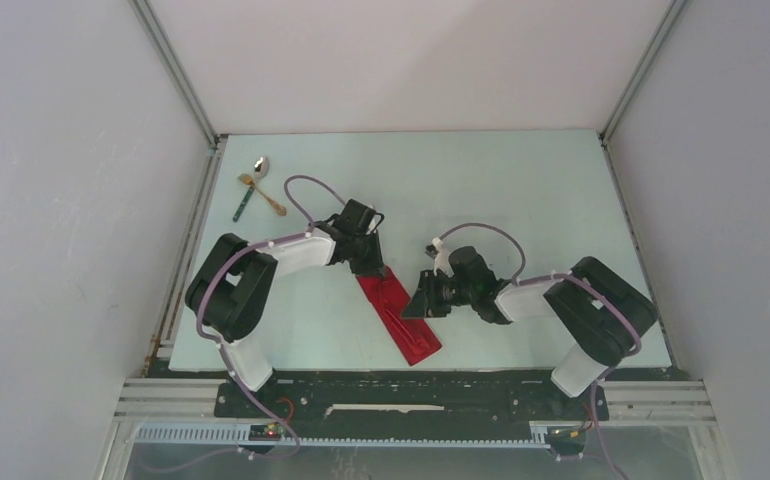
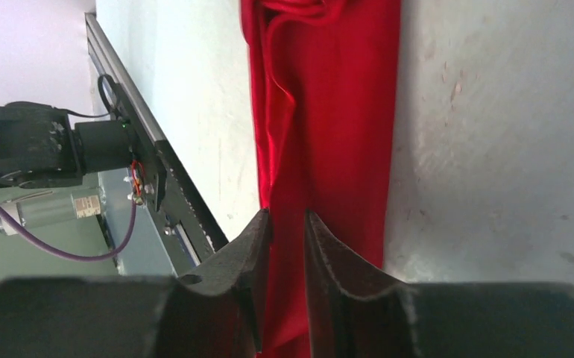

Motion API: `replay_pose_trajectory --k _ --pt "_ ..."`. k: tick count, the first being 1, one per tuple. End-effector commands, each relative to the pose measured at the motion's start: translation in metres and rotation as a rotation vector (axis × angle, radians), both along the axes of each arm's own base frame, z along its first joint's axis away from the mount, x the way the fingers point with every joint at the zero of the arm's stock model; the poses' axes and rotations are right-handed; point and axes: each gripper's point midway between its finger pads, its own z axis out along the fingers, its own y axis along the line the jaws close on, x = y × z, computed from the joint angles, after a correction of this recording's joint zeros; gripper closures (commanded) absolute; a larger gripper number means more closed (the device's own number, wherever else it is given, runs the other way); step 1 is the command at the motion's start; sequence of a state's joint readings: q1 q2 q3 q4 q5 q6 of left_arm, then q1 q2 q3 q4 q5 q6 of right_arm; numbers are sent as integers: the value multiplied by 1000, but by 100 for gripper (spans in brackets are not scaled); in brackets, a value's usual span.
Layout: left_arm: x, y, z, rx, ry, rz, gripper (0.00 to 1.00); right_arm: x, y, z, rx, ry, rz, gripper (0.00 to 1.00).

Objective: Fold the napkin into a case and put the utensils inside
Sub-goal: Fold the 2/3-rectangle-folded napkin at the center of the board.

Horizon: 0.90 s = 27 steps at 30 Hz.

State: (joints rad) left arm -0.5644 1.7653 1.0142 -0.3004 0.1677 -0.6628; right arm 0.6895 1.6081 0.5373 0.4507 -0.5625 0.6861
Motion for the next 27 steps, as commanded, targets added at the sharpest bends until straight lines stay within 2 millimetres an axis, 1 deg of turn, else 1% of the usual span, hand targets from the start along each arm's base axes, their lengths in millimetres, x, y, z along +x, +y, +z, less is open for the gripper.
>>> replay_pose_trajectory --k 1,3,5,6,9,11,13,15,19,21,24,27 --pt "-7 16 -6 60 3 -4 84 -5 15 -1 77 10 -5 72" --pt "-5 12 5 34 -18 -13 82 -7 17 -5 79 15 -6 77" --pt "-3 9 22 2 -55 -21 74 -7 16 -12 59 11 -17 82" --pt "-2 7 32 -16 -76 -24 68 -7 15 -16 47 15 -23 83" --pt "-3 7 64 -58 -142 -28 51 -6 14 -22 24 19 -37 84" --pt "-6 12 80 -61 -177 -21 44 -6 13 -26 10 19 -46 84" --pt "-10 18 88 -32 -203 -18 41 -5 12 -26 3 12 -47 85" --pt "-18 21 87 11 -195 -27 41 -5 11 -26 -6 5 -51 85" --pt "-31 21 76 82 -184 -46 39 -6 12 -21 -4 -16 -47 84" --pt "-29 21 67 115 -167 -46 38 -6 12 -20 -8 -26 -44 83" --pt "-27 16 61 136 -158 -57 38 -7 13 -15 -7 -44 -34 82" --pt "-23 16 57 162 -149 -50 41 -6 12 -11 -11 -64 -28 79"
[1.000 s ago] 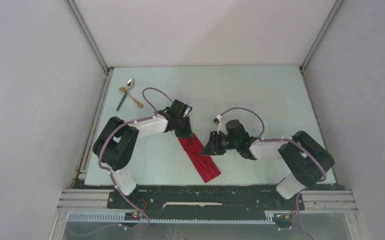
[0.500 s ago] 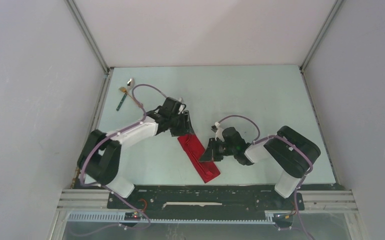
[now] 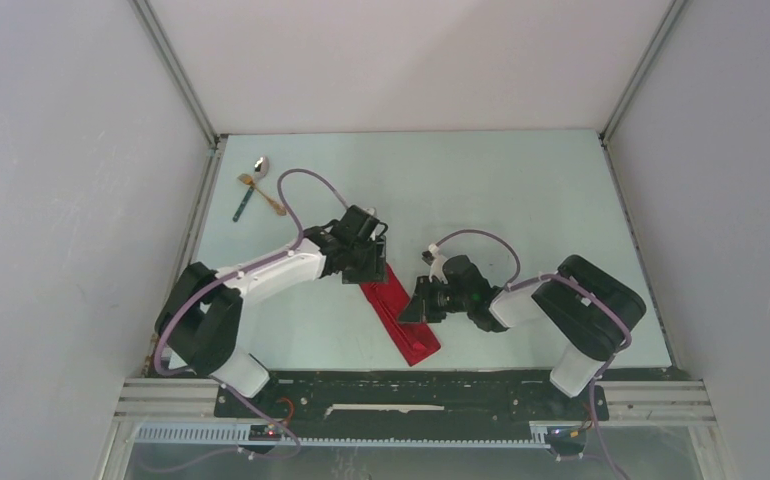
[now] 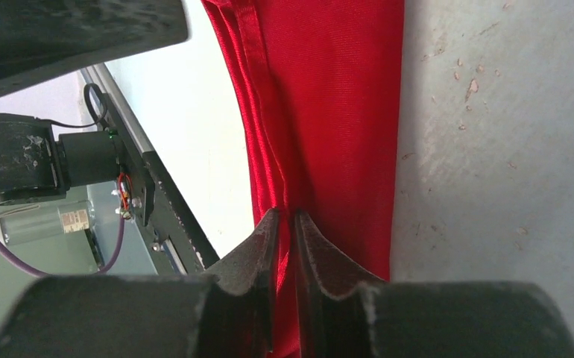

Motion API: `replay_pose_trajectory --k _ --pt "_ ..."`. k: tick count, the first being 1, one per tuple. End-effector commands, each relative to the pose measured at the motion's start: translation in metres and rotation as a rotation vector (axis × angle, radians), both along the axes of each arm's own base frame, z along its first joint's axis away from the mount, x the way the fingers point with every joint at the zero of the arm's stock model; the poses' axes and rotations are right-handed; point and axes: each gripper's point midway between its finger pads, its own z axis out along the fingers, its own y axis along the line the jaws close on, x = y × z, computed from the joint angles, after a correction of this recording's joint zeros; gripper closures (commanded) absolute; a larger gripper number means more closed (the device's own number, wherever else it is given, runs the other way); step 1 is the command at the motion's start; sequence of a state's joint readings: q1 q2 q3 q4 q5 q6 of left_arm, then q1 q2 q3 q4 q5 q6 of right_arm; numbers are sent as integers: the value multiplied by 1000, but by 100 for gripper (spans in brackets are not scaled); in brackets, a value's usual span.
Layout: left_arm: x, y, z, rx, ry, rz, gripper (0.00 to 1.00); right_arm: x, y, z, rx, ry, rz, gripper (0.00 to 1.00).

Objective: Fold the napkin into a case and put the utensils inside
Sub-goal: Fold the 2/3-rectangle-folded napkin at the center of the board.

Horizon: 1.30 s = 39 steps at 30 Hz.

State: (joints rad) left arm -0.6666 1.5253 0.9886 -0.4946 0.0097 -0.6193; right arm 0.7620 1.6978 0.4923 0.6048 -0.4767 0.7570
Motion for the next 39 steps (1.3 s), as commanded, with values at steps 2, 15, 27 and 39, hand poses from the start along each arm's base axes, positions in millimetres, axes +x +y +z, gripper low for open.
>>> replay_pose_trajectory --k 2,15,27,39 --pt "15 0 3 51 -32 11 43 4 0 12 -7 -76 9 79" --pt "21 2 -8 56 -35 53 69 -17 -3 10 -70 -82 45 83" --pt "5 9 12 -54 -57 73 53 -19 -8 10 -107 -114 53 91" --pt "5 -1 6 -147 -30 64 67 -19 -7 11 -99 -112 52 92"
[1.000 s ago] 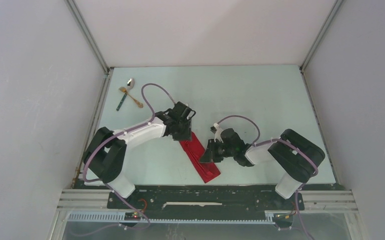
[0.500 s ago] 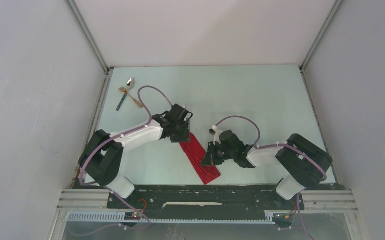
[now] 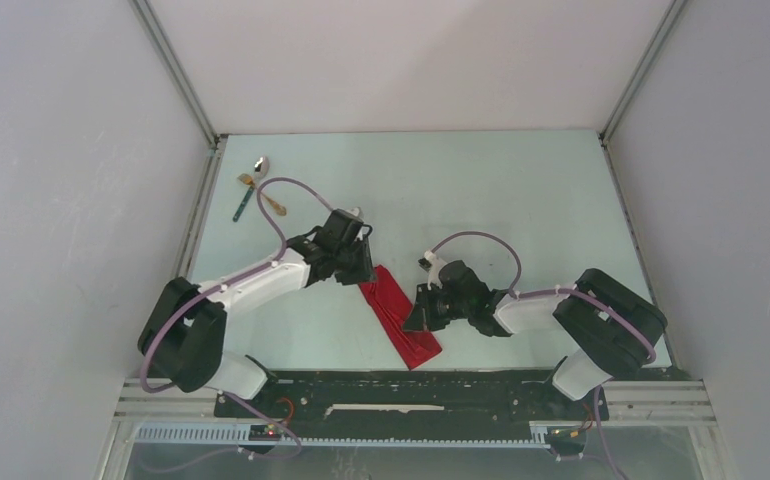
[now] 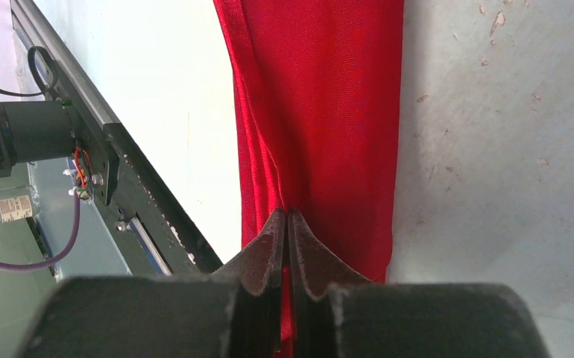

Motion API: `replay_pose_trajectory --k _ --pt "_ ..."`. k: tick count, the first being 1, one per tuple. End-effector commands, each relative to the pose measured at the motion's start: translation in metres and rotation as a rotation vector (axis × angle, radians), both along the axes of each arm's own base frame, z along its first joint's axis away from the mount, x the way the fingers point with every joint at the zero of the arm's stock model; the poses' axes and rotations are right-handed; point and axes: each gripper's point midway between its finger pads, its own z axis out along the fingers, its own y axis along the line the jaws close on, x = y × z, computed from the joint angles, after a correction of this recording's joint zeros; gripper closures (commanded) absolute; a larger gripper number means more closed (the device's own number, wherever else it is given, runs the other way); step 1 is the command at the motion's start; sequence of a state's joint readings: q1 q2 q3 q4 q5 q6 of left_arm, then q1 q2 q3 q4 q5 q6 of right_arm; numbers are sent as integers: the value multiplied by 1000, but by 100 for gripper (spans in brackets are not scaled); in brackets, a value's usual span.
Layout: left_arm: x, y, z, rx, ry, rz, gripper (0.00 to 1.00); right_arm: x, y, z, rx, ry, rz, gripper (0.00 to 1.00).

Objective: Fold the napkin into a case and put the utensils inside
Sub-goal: Fold the 2/3-rectangle-folded napkin at the center of the board, then stuff the top corner of the smaller-rectangle-folded napkin into the folded napkin.

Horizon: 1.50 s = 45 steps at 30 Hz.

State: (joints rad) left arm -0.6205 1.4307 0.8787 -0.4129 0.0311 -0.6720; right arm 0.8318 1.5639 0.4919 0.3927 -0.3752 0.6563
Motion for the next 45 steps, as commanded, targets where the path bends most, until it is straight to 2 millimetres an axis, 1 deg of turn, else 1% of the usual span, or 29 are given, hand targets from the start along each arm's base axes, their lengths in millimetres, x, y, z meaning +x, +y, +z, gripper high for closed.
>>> replay_pose_trajectory --k 1,3,7,10,12,14,16,22,27,30,34,37,40,43,45 --pt "6 -16 5 -78 -11 -18 68 1 3 10 22 -39 13 92" --pt "6 -17 4 -78 -12 -18 70 0 3 9 22 -37 14 93" --pt "7 -13 -1 -53 -5 -5 82 -2 3 7 18 -30 21 95" --pt "8 -10 -3 -43 -2 7 88 -5 3 7 14 -28 31 100" --pt "9 -7 -4 -36 -1 14 90 -8 3 6 8 -27 39 100" --pt "10 -3 -4 -30 -2 23 96 -10 3 5 -1 -25 44 100" --pt "12 2 -4 -24 -5 35 100 -13 2 4 -11 -27 50 100" --pt "14 10 -7 -19 0 50 100 -18 -2 3 -12 -29 41 100" --pt "13 2 -9 -55 15 33 100 -19 -1 -6 -17 -8 45 100" --pt "13 0 -6 -72 15 31 100 -19 1 -8 -15 -5 45 100" --pt "12 1 0 -79 1 35 100 -18 2 -8 -5 2 48 99" --pt "11 1 -3 -75 10 32 100 -19 3 -4 0 1 56 90" --pt "10 1 -9 -71 27 29 100 -15 5 8 -3 -32 69 75" --pt "9 1 -10 -72 25 28 100 -6 7 25 -34 -81 86 66" --pt "9 1 -9 -72 22 25 100 -1 7 34 -58 -118 90 58"
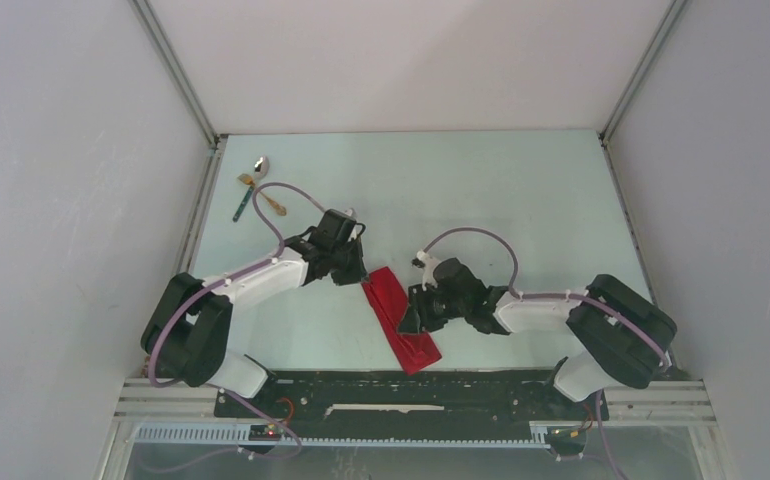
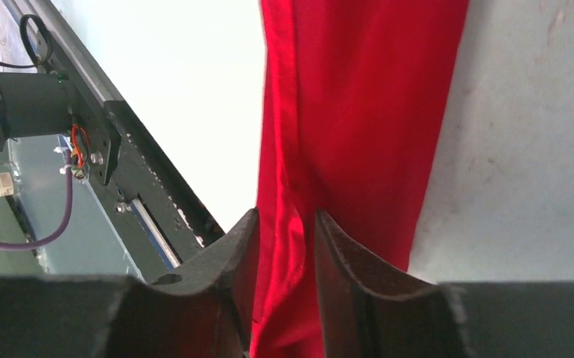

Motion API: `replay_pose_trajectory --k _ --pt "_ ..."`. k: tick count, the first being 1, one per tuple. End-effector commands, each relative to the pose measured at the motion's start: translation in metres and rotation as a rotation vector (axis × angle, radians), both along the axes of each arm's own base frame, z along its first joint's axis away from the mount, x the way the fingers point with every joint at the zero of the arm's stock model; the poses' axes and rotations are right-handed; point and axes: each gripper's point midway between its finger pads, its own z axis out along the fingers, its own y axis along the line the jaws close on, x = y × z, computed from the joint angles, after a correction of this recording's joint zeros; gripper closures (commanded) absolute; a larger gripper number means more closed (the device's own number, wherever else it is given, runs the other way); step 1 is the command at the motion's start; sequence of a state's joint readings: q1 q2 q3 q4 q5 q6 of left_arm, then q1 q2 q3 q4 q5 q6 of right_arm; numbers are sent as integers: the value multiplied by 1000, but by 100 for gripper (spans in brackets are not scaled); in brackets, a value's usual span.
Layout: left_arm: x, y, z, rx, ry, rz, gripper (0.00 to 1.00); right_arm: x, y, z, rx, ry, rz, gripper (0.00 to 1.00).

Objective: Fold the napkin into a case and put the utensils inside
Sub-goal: Stuff the top corner of the smaller-rectangle-folded napkin into the folded napkin.

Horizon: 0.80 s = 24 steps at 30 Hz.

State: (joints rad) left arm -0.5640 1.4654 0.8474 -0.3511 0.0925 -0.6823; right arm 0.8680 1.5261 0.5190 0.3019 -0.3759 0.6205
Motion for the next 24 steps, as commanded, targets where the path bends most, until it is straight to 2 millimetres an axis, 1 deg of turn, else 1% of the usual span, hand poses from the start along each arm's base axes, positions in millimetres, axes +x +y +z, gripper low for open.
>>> replay_pose_trajectory --k 1,4,7,9,12,15,20,24 --pt "1 -3 5 -28 -15 -5 100 17 3 32 -39 -131 30 53" --pt "1 -3 5 -28 -16 -5 100 31 6 45 -63 -197 40 41" --pt "1 -4 5 -32 -13 -9 100 47 12 55 -68 -253 47 36" --pt "1 -4 6 -33 -15 -8 100 60 18 55 -65 -279 43 34" --pt "0 -4 6 -33 -16 -11 100 77 30 54 -58 -335 56 33" --pt "0 -4 7 -35 -18 -13 100 91 42 52 -59 -400 75 33" --pt "0 -4 9 -39 -18 -13 100 96 51 46 -80 -454 90 33" --pt "0 -4 13 -48 -26 -11 100 98 56 43 -80 -470 86 37"
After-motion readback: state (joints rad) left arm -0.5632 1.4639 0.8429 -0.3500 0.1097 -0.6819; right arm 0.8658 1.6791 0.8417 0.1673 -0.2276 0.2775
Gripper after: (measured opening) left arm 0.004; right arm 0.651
